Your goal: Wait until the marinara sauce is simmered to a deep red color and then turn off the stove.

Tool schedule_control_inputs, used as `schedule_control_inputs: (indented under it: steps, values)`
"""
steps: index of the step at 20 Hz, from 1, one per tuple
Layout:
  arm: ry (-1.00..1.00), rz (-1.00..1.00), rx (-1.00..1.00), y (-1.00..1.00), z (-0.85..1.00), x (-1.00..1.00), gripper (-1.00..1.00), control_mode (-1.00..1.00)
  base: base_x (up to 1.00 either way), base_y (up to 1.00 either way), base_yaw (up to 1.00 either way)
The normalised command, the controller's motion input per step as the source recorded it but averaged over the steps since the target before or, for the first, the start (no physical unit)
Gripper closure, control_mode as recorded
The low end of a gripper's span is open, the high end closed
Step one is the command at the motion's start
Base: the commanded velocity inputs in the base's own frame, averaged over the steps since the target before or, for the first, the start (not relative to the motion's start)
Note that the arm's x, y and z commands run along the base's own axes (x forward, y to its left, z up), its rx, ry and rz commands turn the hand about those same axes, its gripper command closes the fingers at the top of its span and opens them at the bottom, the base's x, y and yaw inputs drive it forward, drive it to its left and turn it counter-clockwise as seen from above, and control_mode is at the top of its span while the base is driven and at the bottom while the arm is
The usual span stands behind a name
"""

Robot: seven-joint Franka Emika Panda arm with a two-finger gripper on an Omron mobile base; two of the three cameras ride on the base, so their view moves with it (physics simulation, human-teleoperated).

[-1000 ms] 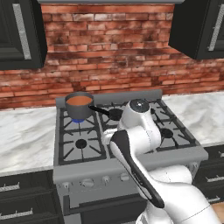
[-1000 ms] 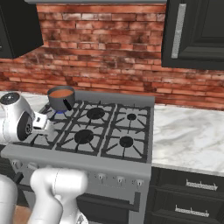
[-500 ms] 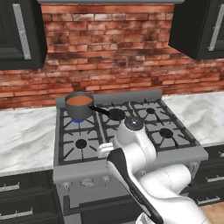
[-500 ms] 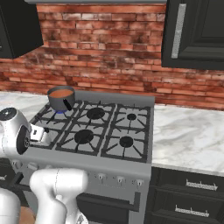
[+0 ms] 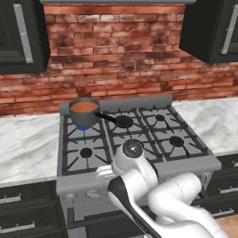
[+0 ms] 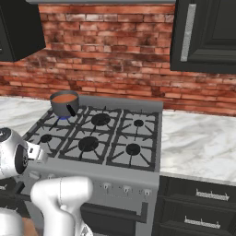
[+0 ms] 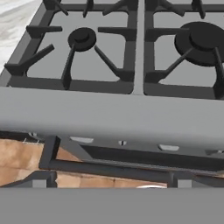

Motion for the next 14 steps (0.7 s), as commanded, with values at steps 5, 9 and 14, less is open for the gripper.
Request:
schedule_control_inputs:
  steps: [5, 9, 14]
  values:
    - [-0.03, 0.0, 0.0, 0.22, -0.45, 0.0, -1.0, -1.0, 0.0, 0.0, 0.0]
    - [-0.07, 0.0, 0.0, 0.23, -0.29, 0.0, -1.0, -1.0, 0.0, 0.0, 0.0]
    - [-0.13, 0.0, 0.0, 0.3, -0.14, 0.0, -1.0, -1.0, 0.0, 0.0, 0.0]
